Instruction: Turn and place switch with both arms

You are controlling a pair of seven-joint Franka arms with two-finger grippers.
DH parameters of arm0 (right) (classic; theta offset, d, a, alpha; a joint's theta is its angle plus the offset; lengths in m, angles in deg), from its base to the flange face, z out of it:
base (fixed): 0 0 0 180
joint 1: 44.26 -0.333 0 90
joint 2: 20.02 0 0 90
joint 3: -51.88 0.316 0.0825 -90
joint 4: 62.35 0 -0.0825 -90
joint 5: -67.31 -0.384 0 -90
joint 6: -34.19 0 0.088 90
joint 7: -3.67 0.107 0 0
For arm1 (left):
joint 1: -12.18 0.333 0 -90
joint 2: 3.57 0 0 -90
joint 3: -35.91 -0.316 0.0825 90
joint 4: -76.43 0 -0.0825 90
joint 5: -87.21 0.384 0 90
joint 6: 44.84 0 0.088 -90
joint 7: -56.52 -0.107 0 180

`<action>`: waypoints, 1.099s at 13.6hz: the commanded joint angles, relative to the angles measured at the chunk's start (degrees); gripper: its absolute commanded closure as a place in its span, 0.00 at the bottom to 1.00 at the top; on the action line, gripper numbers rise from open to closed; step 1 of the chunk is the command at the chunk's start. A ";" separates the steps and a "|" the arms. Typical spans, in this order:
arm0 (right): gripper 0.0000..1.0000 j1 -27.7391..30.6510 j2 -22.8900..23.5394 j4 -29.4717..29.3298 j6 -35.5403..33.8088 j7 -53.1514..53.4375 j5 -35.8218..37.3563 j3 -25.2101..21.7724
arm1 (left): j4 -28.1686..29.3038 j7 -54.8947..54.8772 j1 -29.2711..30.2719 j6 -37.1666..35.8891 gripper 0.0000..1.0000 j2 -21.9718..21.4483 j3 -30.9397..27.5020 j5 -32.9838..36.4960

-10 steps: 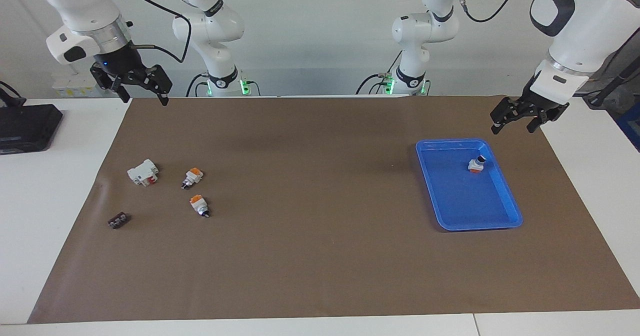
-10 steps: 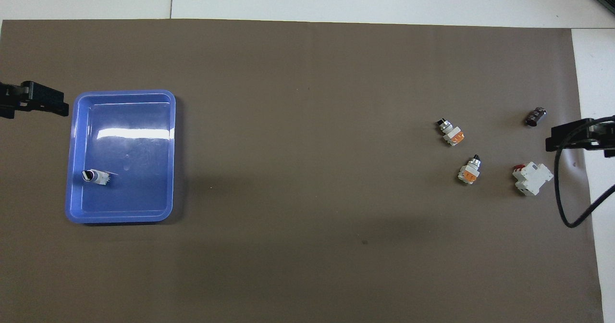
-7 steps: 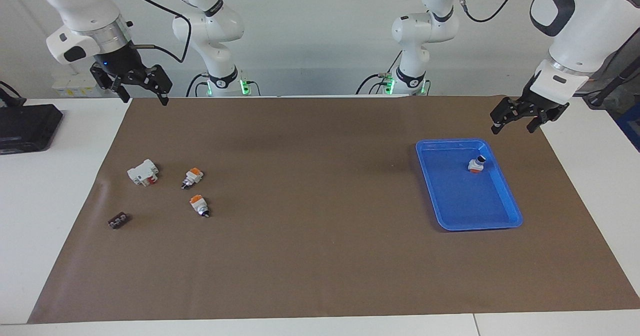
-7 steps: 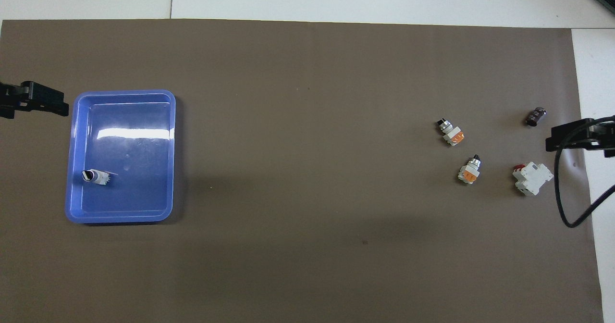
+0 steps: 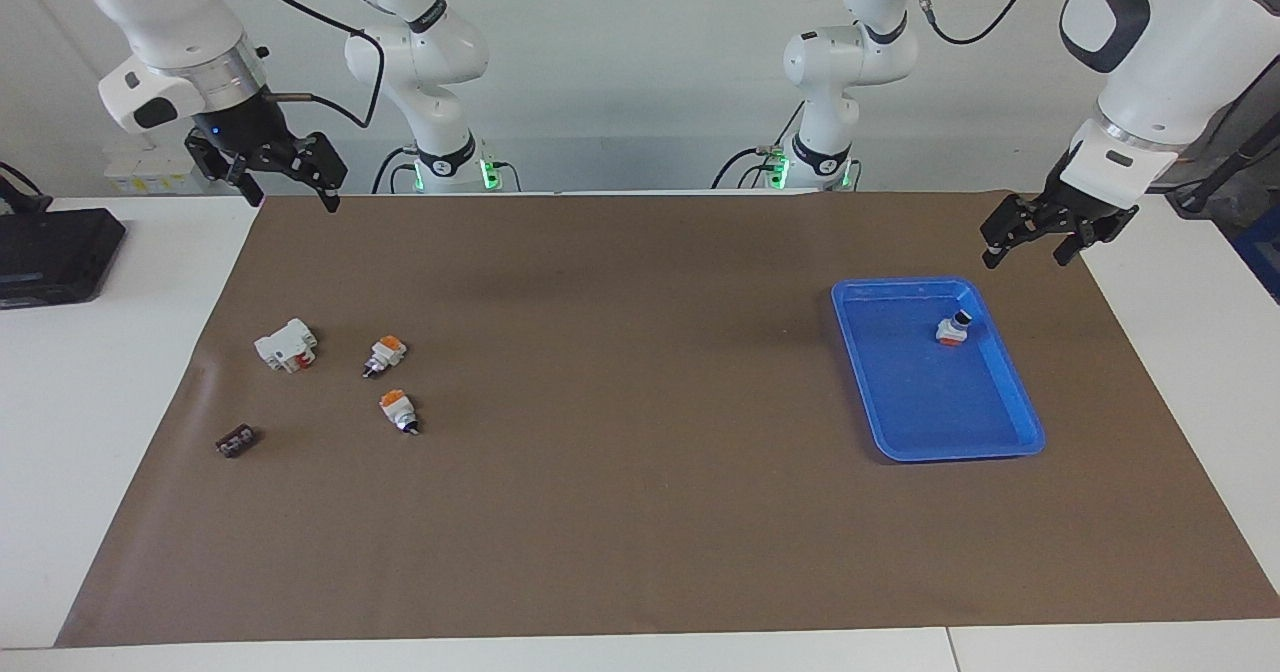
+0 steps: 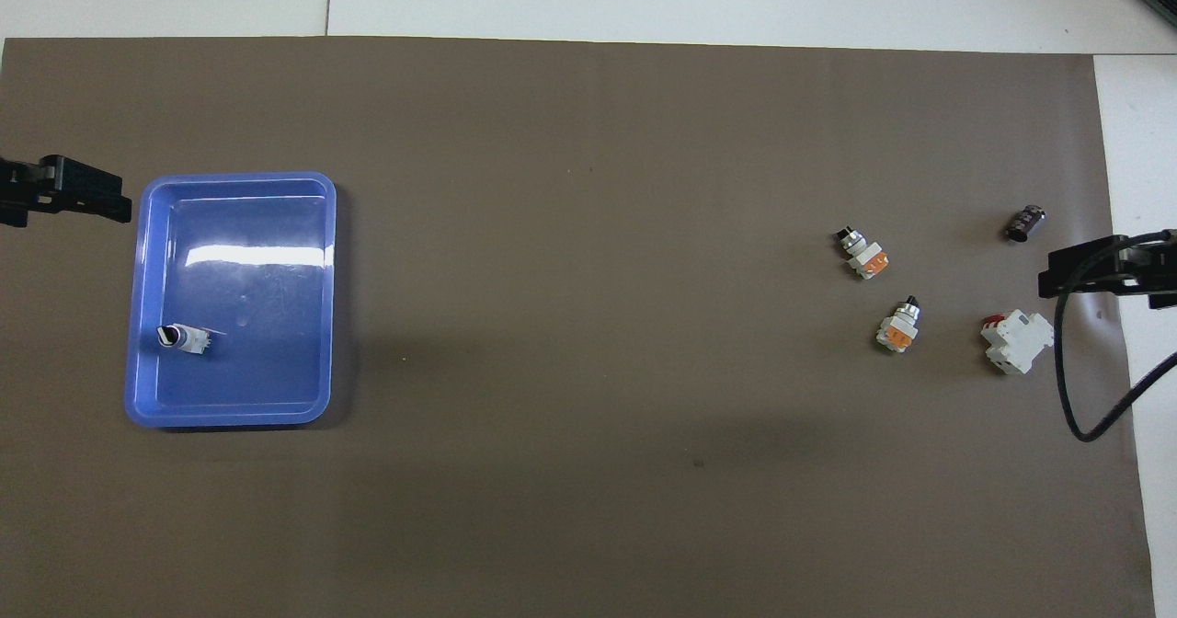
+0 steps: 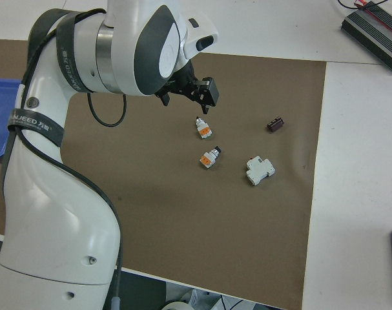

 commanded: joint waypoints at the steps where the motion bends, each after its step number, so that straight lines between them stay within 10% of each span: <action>1: 0.00 -0.09 -2.02 6.19 5.61 -6.20 -0.40 0.05 | 2.07 -0.43 0.25 0.65 0.00 -1.77 0.19 0.84; 10: 0.00 -1.59 7.63 20.62 34.26 -47.76 -10.23 0.05 | 2.07 -0.43 0.25 0.65 0.00 -1.68 0.11 0.84; 15: 0.00 -1.32 17.30 22.74 48.33 -52.54 -12.45 0.05 | 2.07 -0.78 0.25 0.56 0.00 -1.68 0.19 0.84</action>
